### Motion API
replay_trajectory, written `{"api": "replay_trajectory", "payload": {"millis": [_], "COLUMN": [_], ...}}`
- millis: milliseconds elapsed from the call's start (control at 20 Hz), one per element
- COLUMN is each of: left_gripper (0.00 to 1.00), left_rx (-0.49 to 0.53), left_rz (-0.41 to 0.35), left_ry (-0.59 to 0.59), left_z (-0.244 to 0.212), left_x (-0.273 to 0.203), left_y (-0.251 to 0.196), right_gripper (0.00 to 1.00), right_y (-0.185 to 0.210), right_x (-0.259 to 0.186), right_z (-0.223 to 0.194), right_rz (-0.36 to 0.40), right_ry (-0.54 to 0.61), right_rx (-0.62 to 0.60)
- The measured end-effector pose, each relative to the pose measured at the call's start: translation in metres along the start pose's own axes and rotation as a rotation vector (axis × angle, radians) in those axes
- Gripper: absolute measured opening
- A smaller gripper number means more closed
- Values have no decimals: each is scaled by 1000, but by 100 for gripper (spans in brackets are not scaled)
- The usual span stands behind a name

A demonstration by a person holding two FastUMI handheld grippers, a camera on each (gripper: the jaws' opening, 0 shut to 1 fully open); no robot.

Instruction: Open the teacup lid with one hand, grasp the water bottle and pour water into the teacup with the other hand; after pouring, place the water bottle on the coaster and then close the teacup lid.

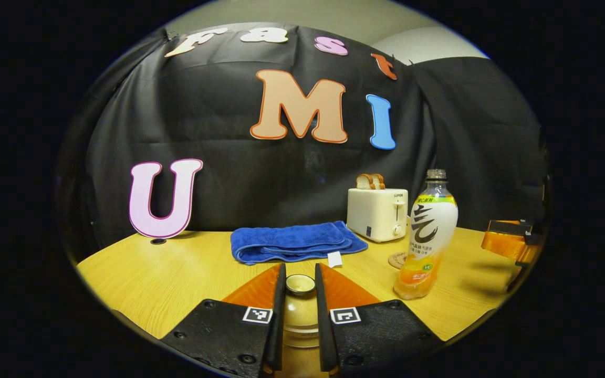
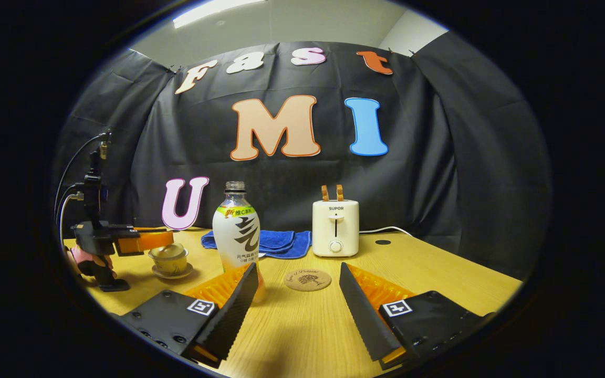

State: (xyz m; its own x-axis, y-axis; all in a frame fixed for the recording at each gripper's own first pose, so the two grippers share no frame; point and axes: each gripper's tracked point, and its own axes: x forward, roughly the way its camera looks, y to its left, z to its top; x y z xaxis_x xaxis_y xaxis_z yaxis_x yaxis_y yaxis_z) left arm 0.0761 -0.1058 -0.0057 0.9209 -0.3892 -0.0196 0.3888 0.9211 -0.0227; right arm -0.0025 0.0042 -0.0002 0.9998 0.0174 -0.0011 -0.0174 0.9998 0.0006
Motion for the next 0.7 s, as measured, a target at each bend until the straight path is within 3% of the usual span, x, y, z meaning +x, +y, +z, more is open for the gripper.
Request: {"api": "replay_trajectory", "payload": {"millis": [250, 500, 550, 650, 700], "left_gripper": [25, 25, 25, 25, 25], "left_rx": [8, 13, 14, 15, 16], "left_rz": [31, 125, 142, 178, 195], "left_ry": [-21, -32, -31, -30, -29], "left_z": [2, 4, 3, 3, 3], "left_x": [-12, -38, -43, -53, -58], "left_y": [12, 44, 49, 60, 65], "right_gripper": [99, 100, 94, 100, 94], "right_y": [5, 15, 19, 29, 33], "right_x": [0, 2, 4, 9, 13], "right_z": [0, -1, -2, -3, -4], "right_rz": [30, 79, 98, 142, 160], "right_ry": [1, 6, 8, 11, 14], "right_rx": [1, 4, 5, 7, 8]}}
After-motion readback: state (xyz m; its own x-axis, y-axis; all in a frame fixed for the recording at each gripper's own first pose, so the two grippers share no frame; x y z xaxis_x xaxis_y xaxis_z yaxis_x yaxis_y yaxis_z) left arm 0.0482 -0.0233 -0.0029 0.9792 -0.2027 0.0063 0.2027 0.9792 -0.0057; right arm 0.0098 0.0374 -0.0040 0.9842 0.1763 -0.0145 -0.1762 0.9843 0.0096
